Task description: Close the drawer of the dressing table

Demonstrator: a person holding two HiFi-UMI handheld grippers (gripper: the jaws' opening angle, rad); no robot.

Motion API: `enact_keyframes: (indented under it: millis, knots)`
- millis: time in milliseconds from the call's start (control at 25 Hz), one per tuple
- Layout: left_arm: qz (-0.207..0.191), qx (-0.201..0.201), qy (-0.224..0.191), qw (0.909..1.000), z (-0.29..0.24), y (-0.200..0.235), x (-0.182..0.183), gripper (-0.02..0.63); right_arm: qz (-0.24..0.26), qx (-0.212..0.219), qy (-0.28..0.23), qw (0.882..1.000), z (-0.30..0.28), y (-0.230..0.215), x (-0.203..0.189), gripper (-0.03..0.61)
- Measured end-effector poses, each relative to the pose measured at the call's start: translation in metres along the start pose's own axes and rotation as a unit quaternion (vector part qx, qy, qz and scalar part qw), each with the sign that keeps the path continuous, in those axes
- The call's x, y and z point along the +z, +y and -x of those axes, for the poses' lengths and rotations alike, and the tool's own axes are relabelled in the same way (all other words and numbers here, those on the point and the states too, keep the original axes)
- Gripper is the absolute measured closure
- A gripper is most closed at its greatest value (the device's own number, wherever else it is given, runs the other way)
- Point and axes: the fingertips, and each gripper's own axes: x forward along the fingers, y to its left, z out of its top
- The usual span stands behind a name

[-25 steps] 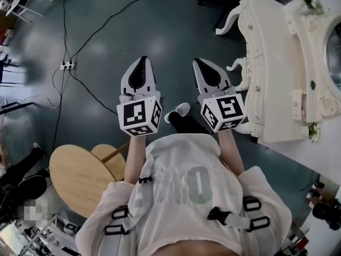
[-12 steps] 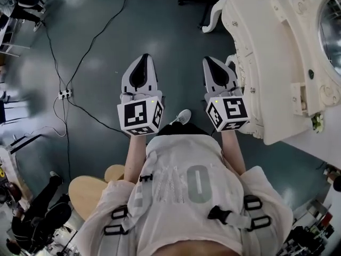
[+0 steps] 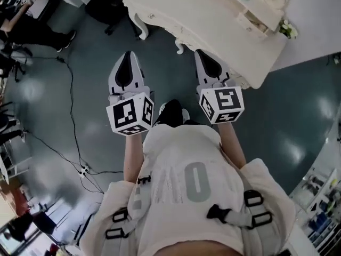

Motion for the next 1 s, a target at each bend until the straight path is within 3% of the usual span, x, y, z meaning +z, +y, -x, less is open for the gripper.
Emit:
enact_keyframes:
  millis: [120,320,560,720,1000]
  knots:
    - [0.002,-0.077,0.009,0.9970,-0.028,-0.061,-0.011,0.594,-0.011,-0.086,-0.012,0.996,0.035,-0.053,-0.001,0.571]
    - [0.006,-0.200,0.026,0.9794,-0.060,-0.154,-0.023,0.594,-0.024,-0.217,-0.026,0.976,0.095,-0.119,-0.002,0.571]
    - [0.012,-0.310,0.034,0.9502,-0.104,-0.237,-0.022,0.594,-0.038,-0.343,-0.044,0.937,0.141,-0.178,0.002,0.571]
    - [0.016,-0.349,0.041,0.9362,-0.126,-0.266,-0.021,0.594,-0.041,-0.390,-0.049,0.918,0.151,-0.202,0.012,0.571]
    - [0.012,-0.384,0.045,0.9222,-0.171,-0.283,-0.023,0.594,-0.037,-0.421,-0.049,0.905,0.126,-0.229,0.021,0.571]
